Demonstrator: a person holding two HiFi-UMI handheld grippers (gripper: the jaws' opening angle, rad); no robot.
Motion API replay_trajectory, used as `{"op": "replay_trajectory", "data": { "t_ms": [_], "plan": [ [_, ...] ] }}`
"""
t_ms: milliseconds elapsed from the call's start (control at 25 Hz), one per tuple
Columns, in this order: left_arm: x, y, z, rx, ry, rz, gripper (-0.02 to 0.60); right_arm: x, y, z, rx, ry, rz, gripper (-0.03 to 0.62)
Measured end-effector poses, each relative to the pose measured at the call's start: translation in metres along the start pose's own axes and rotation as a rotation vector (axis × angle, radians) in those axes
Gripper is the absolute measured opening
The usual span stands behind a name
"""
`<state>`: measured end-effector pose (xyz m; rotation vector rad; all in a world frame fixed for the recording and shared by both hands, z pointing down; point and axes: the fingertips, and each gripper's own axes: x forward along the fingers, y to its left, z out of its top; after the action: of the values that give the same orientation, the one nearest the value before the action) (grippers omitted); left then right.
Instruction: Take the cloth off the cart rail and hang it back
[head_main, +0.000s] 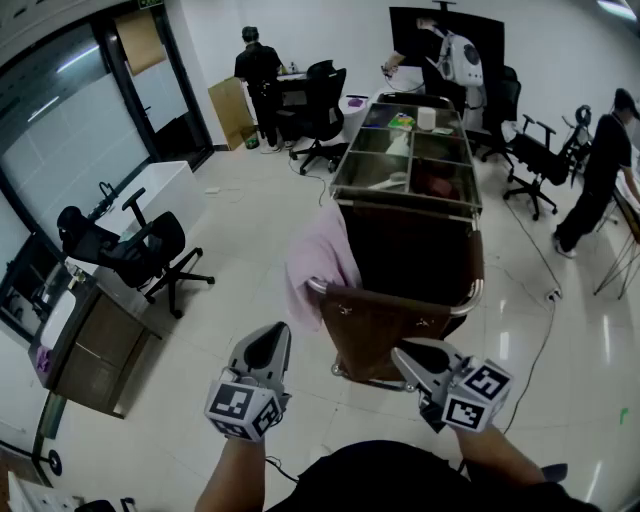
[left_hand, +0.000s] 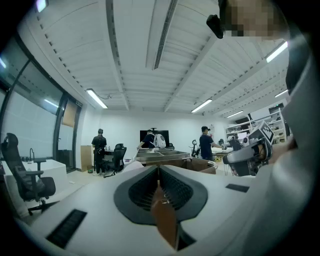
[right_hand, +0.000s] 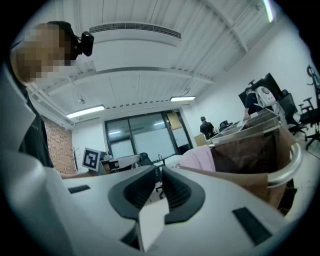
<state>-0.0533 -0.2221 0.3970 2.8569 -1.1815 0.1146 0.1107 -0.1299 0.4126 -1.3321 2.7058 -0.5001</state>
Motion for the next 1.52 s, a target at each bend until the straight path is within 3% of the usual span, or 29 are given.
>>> {"op": "replay_trajectory", "data": {
  "t_ms": [80, 280, 440, 520, 760, 960, 1280, 1520],
  "plan": [
    [0.010, 0.000, 0.005, 0.029, 0.012, 0.003, 0.139, -0.010, -0.008, 0.004, 0.003, -0.005, 0.004, 0.063],
    [0.036, 0.019, 0.015, 0.119, 0.029, 0.030, 0.149, -0.018, -0.027, 0.007, 0.016, -0.007, 0.013, 0.063],
    [0.061, 0.047, 0.020, 0.159, 0.063, -0.023, 0.152, -0.002, -0.038, 0.013, 0.022, -0.023, -0.009, 0.064],
    [0.077, 0.063, 0.021, 0.172, 0.093, -0.071, 0.228, 0.011, -0.041, 0.016, 0.018, -0.031, -0.038, 0.063],
    [0.138, 0.110, 0.013, 0.213, 0.160, -0.225, 0.255, 0.049, -0.047, 0.015, 0.010, -0.052, -0.135, 0.063],
    [0.192, 0.123, -0.001, 0.158, 0.202, -0.360, 0.255, 0.068, -0.048, 0.007, 0.010, -0.032, -0.204, 0.063],
    [0.261, 0.117, -0.019, 0.170, 0.261, -0.422, 0.255, 0.065, -0.054, 0.001, 0.007, -0.012, -0.265, 0.063],
    [0.289, 0.111, -0.053, 0.151, 0.411, -0.469, 0.302, 0.055, -0.056, 0.001, 0.016, -0.022, -0.268, 0.063]
  ]
}}
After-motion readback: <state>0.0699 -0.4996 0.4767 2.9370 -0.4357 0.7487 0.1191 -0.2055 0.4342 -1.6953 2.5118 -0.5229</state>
